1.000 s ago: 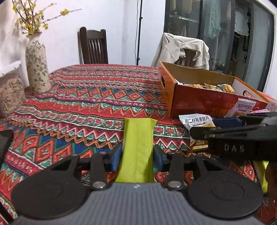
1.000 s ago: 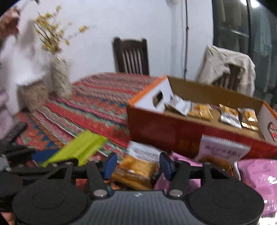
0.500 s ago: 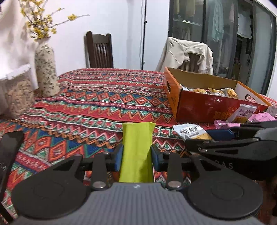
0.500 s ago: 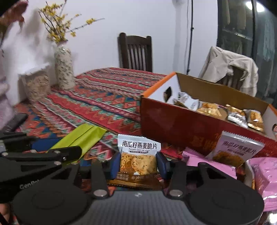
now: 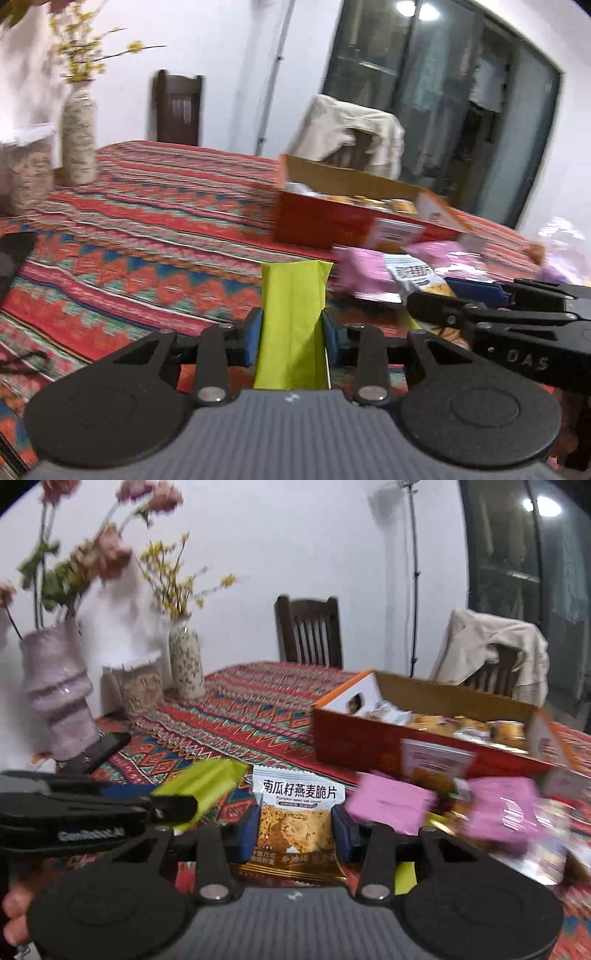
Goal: Organize snacks
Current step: 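Carry the green bar and cookie packet into the orange box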
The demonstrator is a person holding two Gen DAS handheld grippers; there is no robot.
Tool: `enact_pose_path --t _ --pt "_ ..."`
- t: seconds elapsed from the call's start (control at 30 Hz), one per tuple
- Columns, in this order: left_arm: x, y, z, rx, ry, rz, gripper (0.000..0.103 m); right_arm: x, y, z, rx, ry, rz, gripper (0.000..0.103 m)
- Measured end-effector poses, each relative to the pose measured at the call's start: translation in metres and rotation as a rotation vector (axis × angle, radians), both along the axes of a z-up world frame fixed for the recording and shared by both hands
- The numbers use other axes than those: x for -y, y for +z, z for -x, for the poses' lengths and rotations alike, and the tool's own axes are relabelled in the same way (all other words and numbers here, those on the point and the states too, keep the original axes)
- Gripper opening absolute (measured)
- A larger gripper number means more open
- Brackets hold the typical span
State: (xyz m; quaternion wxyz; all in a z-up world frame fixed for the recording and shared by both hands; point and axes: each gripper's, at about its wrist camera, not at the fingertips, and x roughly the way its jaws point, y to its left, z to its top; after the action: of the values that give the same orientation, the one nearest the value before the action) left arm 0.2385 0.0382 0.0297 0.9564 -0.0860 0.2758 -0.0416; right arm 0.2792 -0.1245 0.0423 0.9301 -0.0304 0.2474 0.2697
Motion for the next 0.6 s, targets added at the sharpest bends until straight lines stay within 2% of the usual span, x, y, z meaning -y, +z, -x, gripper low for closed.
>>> enact_pose_path --t 0.13,0.27,0.43,0.6 --pt "0.029 0.008 0.001 0.032 -0.059 -0.024 0.035 0.052 0.007 0.02 -0.001 -0.11 -0.022 0.041" --pt "0.044 0.014 -0.007 0.046 -0.082 -0.023 0.035 0.08 0.004 0.025 -0.007 -0.177 -0.031 0.041" --pt "0.054 0.018 -0.025 0.041 -0.1 -0.029 0.035 0.093 0.003 0.019 -0.002 -0.184 -0.049 0.041" --pt "0.049 0.053 -0.077 0.128 -0.131 -0.038 0.035 0.095 0.019 -0.017 0.028 -0.153 -0.067 0.041"
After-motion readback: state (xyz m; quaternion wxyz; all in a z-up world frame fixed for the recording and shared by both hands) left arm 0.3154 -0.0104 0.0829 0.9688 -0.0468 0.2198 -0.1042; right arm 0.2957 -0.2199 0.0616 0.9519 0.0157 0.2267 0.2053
